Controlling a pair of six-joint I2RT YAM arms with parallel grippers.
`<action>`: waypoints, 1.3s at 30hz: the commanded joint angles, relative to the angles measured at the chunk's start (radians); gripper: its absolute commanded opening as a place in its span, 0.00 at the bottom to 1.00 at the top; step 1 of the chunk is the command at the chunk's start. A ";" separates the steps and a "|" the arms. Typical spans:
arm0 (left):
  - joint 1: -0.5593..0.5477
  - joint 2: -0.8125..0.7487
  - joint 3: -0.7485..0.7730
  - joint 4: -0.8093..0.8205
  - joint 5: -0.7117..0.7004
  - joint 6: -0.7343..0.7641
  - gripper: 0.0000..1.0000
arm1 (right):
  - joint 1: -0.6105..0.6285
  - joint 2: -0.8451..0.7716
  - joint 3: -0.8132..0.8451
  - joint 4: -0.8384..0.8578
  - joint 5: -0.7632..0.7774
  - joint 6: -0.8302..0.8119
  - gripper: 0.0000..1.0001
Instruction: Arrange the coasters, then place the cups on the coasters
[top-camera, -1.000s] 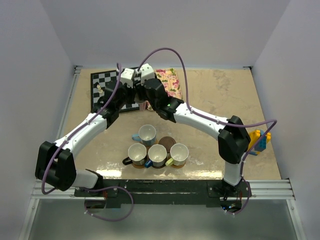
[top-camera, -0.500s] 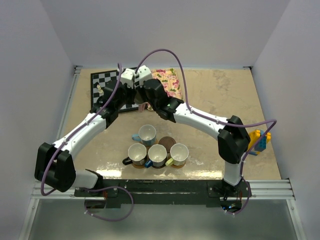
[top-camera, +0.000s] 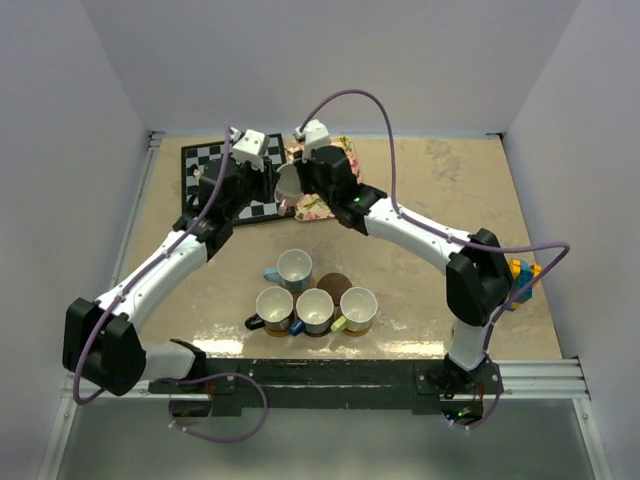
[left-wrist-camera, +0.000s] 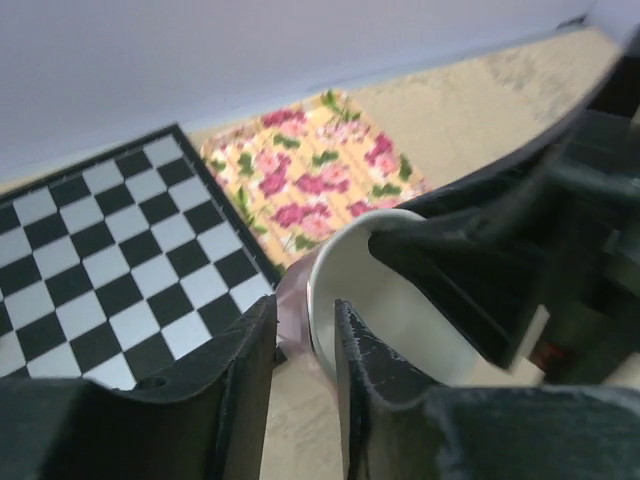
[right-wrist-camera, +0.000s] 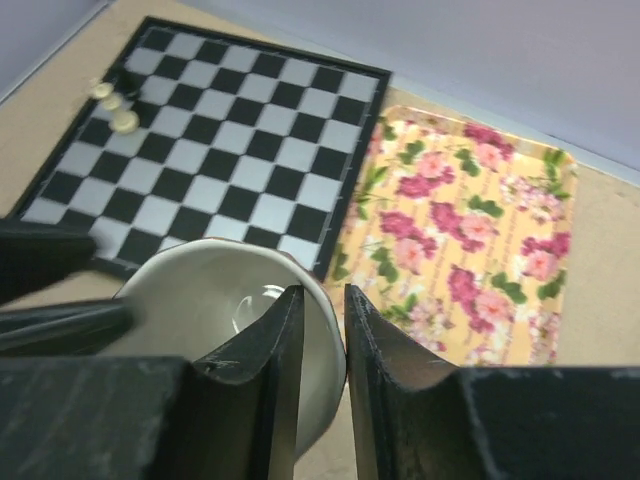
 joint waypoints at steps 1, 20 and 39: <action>-0.013 -0.090 0.067 0.154 0.068 -0.028 0.40 | -0.122 -0.064 0.007 0.098 0.060 0.077 0.00; -0.001 -0.124 -0.045 0.261 0.039 -0.019 0.62 | -0.230 -0.071 -0.091 0.172 -0.044 0.165 0.00; 0.189 0.069 -0.004 0.171 0.272 -0.252 0.91 | -0.242 0.287 0.337 -0.217 -0.202 0.013 0.89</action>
